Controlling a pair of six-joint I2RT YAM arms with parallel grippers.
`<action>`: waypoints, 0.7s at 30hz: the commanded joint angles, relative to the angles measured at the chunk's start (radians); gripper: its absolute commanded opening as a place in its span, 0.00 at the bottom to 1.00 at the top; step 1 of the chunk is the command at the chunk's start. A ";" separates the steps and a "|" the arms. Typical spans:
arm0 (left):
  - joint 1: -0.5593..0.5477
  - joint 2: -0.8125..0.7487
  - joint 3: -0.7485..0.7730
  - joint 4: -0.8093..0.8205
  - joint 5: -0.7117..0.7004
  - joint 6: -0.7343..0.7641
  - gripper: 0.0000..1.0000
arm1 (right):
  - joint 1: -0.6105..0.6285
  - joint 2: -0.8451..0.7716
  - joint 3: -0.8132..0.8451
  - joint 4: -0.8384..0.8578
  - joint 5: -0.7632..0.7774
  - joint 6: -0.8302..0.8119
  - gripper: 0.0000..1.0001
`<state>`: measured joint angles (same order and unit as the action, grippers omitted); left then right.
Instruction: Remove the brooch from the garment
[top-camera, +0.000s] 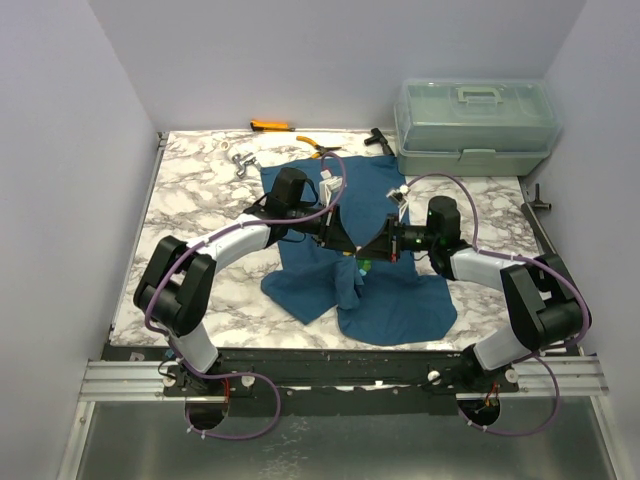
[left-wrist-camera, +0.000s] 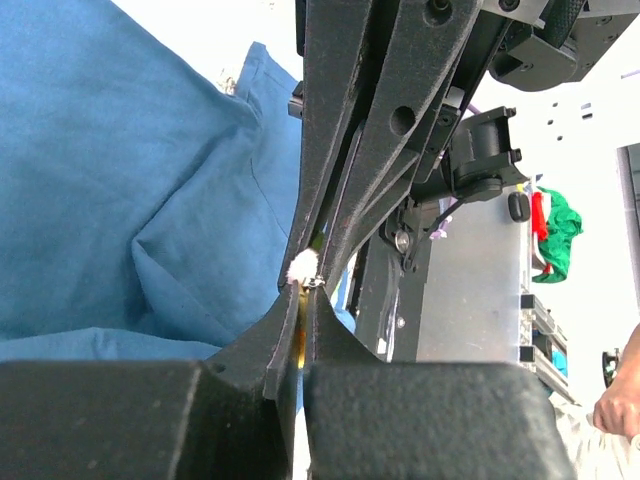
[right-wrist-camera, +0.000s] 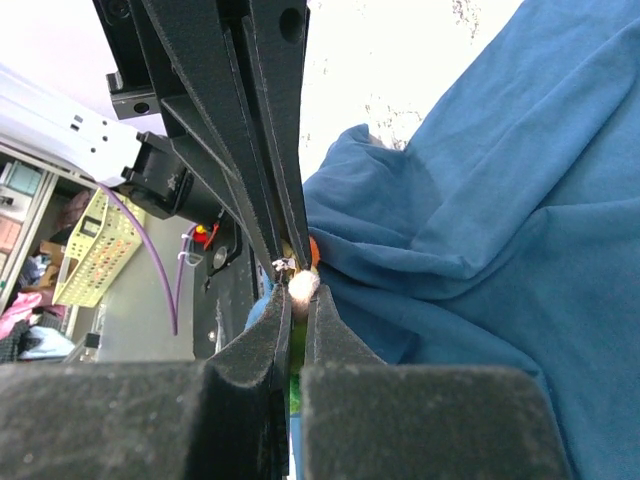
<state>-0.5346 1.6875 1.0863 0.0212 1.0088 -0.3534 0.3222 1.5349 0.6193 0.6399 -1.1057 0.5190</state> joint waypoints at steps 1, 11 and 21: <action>0.013 0.018 0.007 -0.050 0.033 0.021 0.02 | 0.004 -0.037 -0.005 0.028 0.005 -0.012 0.01; 0.026 -0.007 0.006 -0.026 0.084 0.000 0.30 | 0.004 -0.032 -0.006 0.026 0.007 -0.016 0.01; 0.064 -0.025 -0.018 0.059 0.096 -0.057 0.35 | 0.004 -0.032 -0.004 0.022 0.010 -0.020 0.00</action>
<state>-0.4854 1.6875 1.0863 0.0273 1.0779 -0.3840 0.3275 1.5284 0.6193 0.6415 -1.1030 0.5144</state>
